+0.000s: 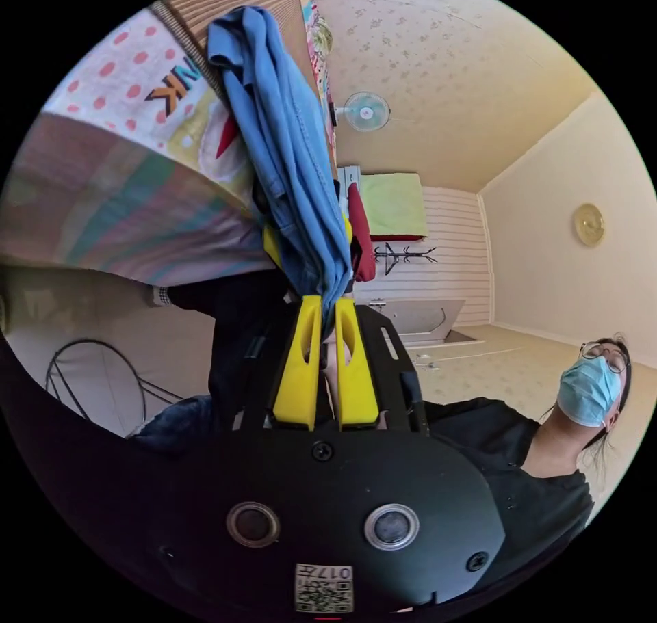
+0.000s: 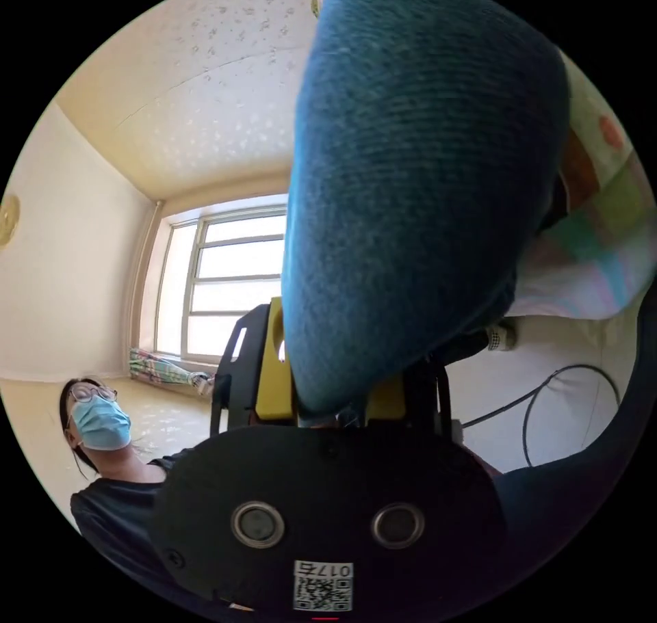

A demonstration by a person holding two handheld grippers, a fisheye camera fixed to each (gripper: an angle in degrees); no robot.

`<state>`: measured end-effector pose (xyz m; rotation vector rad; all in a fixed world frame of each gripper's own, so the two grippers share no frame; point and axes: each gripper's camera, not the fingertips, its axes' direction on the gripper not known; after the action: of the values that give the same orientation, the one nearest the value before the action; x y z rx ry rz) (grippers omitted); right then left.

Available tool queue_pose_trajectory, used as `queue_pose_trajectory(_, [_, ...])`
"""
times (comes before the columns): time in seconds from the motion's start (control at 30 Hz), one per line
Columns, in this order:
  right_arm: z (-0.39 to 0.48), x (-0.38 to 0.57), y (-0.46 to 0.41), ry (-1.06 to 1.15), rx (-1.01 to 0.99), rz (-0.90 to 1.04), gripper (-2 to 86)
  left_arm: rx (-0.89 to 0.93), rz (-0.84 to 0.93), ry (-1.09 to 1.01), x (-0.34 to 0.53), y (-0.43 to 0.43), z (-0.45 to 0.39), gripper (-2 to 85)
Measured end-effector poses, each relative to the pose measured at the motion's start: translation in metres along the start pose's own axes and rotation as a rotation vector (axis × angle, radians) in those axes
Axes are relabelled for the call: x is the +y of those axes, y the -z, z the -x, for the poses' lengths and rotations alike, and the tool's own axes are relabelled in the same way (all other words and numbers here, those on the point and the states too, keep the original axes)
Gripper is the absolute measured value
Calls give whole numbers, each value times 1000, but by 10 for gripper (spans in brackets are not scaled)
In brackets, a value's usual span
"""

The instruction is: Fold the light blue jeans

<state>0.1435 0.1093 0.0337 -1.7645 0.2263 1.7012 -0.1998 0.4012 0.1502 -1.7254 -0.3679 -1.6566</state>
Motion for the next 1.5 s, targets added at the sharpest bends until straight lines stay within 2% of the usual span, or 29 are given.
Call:
queue_pose_trajectory(0.1, [33,10,7,111,36,-50,86,-14,22,-67,0,-1,-16,41])
queue_pose_trajectory(0.23, [101,-2,6,354,220,-23,66,68,29,-159,2,-6,-26,23])
queue_pose_trajectory(0.37, [164,-46,23,499,177,-29,64,21,56,-118,7,-14,-7,-7])
queue_pose_trajectory(0.57, [304,-117,85,770,403,-93,64,2,100,-40,22,-27,22,-10])
queue_pose_trajectory(0.63, [351,-126,137,839,432,-223,65,-10,111,-33,23,-31,24,-10])
queue_pose_trajectory(0.7, [369,-124,182,823,458,-352,66,-15,112,-26,23,-35,25,-10])
queue_pose_trajectory(0.83, [349,-105,262,593,613,-591,68,-22,113,-17,21,-47,25,-10])
queue_pose_trajectory(0.9, [303,-87,302,376,792,-684,72,-22,124,-8,23,-55,26,-10])
queue_pose_trajectory(1.0, [228,-44,348,88,913,-821,85,-36,149,5,28,-68,27,-10])
queue_pose_trajectory(1.1, [200,26,347,140,847,-996,80,-58,161,20,35,-81,26,-10])
queue_pose_trajectory(1.23, [205,80,271,275,886,-1092,31,-108,123,2,42,-92,14,-10])
queue_pose_trajectory(1.3, [208,82,192,426,936,-1066,14,-168,81,-35,43,-91,-1,-10])
queue_pose_trajectory(1.37, [198,60,137,468,885,-945,9,-303,18,-127,43,-87,-32,-10])
queue_pose_trajectory(1.43, [183,19,81,461,789,-722,7,-453,-5,-206,41,-84,-62,-10])
queue_pose_trajectory(1.5, [161,-36,-14,492,758,-344,5,-682,19,-277,39,-85,-95,-9])
